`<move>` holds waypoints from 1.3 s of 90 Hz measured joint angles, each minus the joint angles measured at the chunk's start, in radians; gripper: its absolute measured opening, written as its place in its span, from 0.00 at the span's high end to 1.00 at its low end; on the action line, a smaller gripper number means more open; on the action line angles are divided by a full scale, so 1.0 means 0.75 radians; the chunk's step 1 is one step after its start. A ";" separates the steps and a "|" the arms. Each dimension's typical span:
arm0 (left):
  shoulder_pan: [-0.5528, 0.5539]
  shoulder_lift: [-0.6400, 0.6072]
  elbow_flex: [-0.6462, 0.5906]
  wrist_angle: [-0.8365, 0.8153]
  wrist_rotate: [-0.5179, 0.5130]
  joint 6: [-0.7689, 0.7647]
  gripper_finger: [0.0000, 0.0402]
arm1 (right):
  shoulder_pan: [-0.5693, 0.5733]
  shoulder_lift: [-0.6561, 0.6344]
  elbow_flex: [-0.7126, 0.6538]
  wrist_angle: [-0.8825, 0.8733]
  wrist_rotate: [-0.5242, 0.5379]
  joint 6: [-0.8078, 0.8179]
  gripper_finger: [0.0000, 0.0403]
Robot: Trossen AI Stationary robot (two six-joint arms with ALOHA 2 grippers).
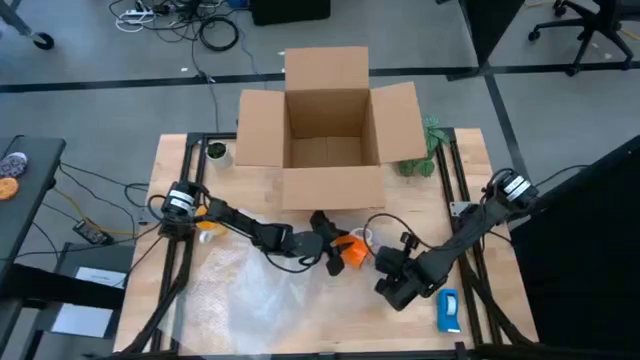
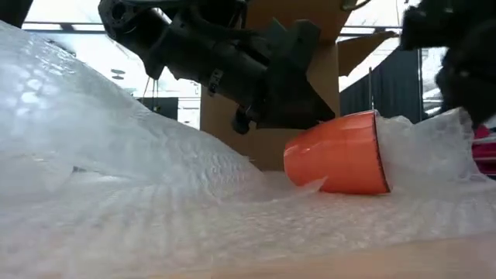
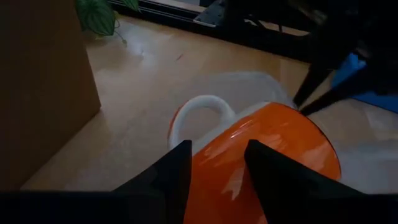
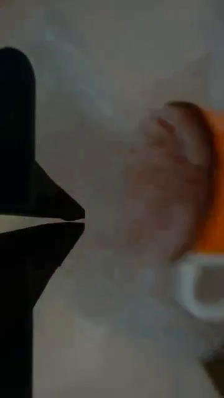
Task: Wrap mug
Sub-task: Wrap the orange mug with the bubble wrap
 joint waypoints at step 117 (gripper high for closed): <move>-0.001 0.001 -0.001 -0.007 -0.003 -0.006 0.65 | -0.061 -0.050 -0.017 0.379 0.000 -0.188 1.00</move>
